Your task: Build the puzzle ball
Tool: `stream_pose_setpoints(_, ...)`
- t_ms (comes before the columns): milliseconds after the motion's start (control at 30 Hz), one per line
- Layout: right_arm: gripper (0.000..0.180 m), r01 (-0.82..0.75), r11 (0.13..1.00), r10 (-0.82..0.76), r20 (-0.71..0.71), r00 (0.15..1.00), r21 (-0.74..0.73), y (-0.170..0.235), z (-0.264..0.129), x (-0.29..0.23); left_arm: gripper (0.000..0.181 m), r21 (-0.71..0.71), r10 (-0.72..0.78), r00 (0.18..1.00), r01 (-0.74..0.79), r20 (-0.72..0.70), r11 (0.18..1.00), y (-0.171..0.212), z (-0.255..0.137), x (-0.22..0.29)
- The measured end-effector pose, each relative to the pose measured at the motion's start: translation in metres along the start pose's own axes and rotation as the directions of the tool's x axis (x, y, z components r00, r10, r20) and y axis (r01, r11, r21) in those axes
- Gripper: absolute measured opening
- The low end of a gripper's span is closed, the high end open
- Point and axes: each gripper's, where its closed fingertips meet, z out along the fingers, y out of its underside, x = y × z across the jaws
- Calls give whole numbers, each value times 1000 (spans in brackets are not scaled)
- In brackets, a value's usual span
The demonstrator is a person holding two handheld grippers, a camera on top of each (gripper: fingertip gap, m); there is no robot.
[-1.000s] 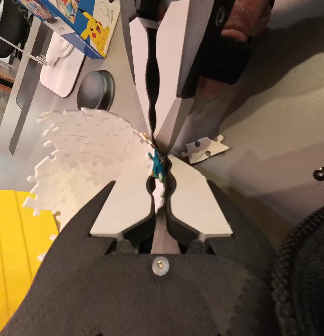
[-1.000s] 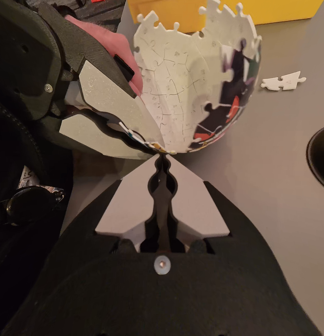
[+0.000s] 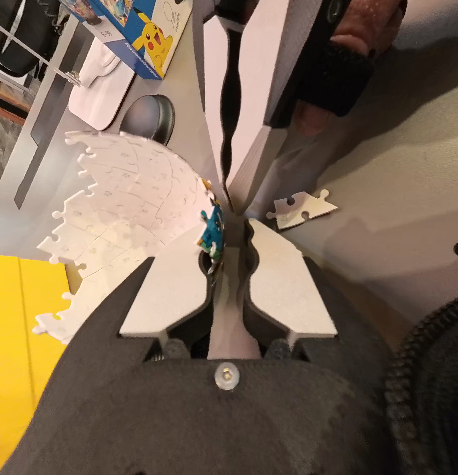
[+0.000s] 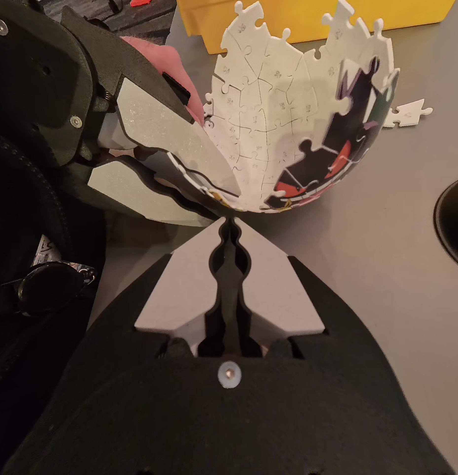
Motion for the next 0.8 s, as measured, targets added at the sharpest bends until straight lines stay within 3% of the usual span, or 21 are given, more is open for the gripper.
stream_pose_setpoints(233,1,-1,1000,1,-4,1000,-6,1,-1,0,23,-1,-2,1000,2,23,1000,3,-2,-5)
stream_pose_setpoints(800,39,-16,977,-14,-137,990,-214,28,-16,-4,41,48,-11,1000,10,25,999,2,-18,-10)
